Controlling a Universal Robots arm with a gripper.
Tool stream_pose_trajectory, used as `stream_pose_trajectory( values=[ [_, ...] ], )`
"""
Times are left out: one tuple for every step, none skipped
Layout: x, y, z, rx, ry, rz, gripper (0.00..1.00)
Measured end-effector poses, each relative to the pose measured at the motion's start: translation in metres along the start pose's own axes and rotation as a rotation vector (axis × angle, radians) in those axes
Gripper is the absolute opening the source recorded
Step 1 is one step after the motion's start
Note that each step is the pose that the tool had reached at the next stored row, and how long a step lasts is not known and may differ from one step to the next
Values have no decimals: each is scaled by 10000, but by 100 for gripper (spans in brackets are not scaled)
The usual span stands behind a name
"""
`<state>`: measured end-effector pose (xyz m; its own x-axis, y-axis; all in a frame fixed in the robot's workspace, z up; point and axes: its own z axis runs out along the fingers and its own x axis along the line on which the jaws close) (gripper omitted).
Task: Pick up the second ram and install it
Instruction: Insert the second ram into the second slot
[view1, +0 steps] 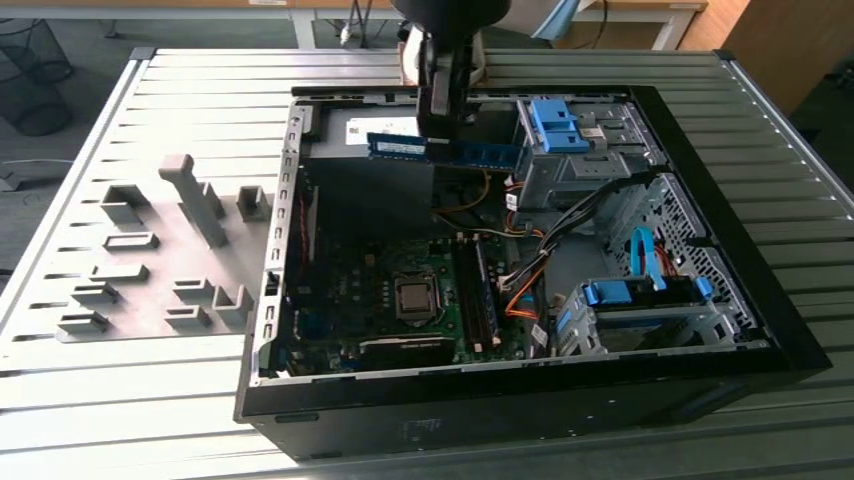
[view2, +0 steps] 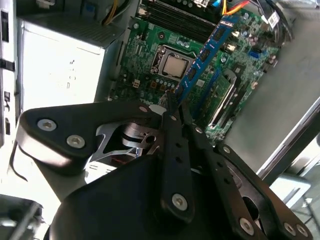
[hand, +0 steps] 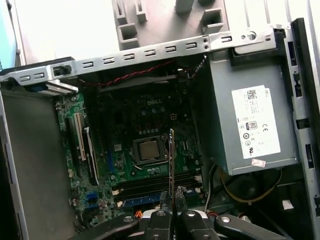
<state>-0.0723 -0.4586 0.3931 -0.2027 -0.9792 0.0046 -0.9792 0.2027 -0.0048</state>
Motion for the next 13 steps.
stream_pose_trajectory(
  values=[
    [0,0,1,2,9,164,14],
    [0,0,3,3,18,330,14],
    [0,0,5,6,26,489,14],
    [0,0,7,9,35,660,14],
    [0,0,9,12,44,836,14],
    [0,0,11,14,52,1003,14],
    [0,0,13,17,61,1169,14],
    [0,0,15,20,69,1337,14],
    [0,0,17,22,78,1504,14],
    [0,0,19,24,85,1676,14],
    [0,0,22,25,91,1861,14],
    [0,0,24,25,96,2038,14],
    [0,0,26,26,102,2222,14]
  ],
)
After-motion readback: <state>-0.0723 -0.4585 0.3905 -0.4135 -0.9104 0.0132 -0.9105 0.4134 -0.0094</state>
